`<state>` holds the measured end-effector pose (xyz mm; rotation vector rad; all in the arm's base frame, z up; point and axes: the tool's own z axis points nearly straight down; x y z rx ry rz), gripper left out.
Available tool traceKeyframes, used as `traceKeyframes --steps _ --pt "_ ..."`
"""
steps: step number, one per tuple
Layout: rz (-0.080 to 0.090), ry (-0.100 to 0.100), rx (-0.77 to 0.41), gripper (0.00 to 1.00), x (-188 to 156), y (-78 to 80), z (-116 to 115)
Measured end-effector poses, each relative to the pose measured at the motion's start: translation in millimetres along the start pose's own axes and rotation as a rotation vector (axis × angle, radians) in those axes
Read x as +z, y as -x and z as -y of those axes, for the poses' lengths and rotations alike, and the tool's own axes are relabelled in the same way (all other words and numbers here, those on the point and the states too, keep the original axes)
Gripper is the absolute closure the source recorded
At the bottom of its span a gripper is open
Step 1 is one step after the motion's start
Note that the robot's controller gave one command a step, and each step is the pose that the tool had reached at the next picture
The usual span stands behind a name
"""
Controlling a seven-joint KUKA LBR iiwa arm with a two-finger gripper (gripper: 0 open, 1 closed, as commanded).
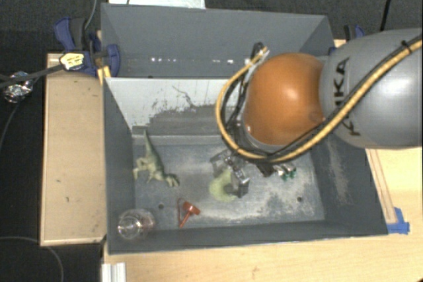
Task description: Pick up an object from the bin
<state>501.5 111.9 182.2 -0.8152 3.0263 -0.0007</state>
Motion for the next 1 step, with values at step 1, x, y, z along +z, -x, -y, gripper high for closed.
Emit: traceKeyframes --steps 1 --pt "0.0 0.0 0.001 1.0 0.0 0.0 0.0"
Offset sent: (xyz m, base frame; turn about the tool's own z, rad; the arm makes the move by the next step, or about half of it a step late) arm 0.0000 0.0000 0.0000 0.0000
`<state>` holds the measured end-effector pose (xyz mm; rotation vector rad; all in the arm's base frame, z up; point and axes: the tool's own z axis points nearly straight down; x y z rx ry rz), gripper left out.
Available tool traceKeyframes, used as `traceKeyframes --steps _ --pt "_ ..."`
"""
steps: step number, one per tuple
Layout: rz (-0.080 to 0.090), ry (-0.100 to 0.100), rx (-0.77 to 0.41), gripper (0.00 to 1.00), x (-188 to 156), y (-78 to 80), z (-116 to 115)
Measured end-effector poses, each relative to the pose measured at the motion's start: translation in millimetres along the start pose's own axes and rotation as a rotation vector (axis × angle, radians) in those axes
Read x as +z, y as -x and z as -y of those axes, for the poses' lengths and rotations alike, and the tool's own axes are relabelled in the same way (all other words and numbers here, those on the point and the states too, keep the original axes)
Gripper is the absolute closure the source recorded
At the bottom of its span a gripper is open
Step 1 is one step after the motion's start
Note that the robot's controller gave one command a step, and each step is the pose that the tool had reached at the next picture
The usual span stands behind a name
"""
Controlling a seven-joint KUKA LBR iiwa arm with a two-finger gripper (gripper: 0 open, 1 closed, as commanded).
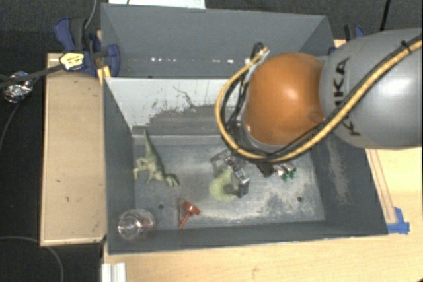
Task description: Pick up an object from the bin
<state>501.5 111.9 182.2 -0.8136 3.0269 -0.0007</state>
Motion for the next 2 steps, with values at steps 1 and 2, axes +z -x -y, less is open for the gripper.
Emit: traceKeyframes --steps 1,2 --pt "0.0 0.0 0.002 1.0 0.0 0.0 0.0" --pt "0.0 0.0 0.003 1.0 0.0 0.0 0.0"
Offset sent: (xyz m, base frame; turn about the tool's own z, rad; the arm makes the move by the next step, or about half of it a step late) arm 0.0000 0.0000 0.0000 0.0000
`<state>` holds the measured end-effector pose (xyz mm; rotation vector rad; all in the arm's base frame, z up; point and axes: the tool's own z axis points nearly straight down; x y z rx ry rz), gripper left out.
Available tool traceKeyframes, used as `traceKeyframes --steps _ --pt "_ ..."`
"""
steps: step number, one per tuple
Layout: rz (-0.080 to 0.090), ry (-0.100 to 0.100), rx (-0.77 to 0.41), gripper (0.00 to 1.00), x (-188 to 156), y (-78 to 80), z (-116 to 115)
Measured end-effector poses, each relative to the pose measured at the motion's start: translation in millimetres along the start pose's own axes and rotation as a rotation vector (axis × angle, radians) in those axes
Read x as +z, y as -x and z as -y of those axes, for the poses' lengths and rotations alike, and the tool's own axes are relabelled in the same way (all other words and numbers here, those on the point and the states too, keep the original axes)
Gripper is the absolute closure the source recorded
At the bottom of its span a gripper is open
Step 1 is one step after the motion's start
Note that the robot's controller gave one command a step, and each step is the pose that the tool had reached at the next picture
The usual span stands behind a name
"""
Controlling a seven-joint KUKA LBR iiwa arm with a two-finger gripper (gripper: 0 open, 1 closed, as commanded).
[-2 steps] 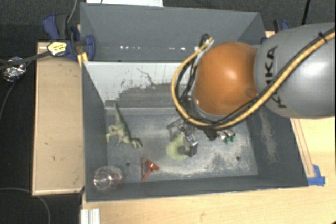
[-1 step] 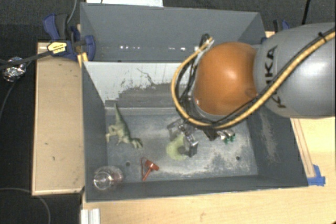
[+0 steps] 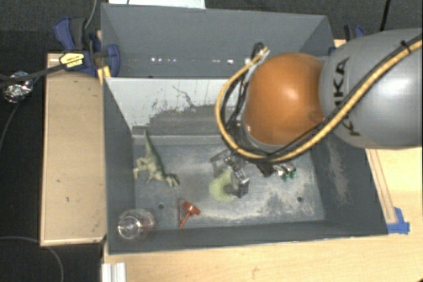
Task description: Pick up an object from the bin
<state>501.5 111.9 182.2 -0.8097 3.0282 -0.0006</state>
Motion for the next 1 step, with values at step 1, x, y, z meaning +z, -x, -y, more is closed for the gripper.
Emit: traceKeyframes --steps 1 --pt "0.002 0.0 -0.047 1.0 -84.7 0.4 -1.2"
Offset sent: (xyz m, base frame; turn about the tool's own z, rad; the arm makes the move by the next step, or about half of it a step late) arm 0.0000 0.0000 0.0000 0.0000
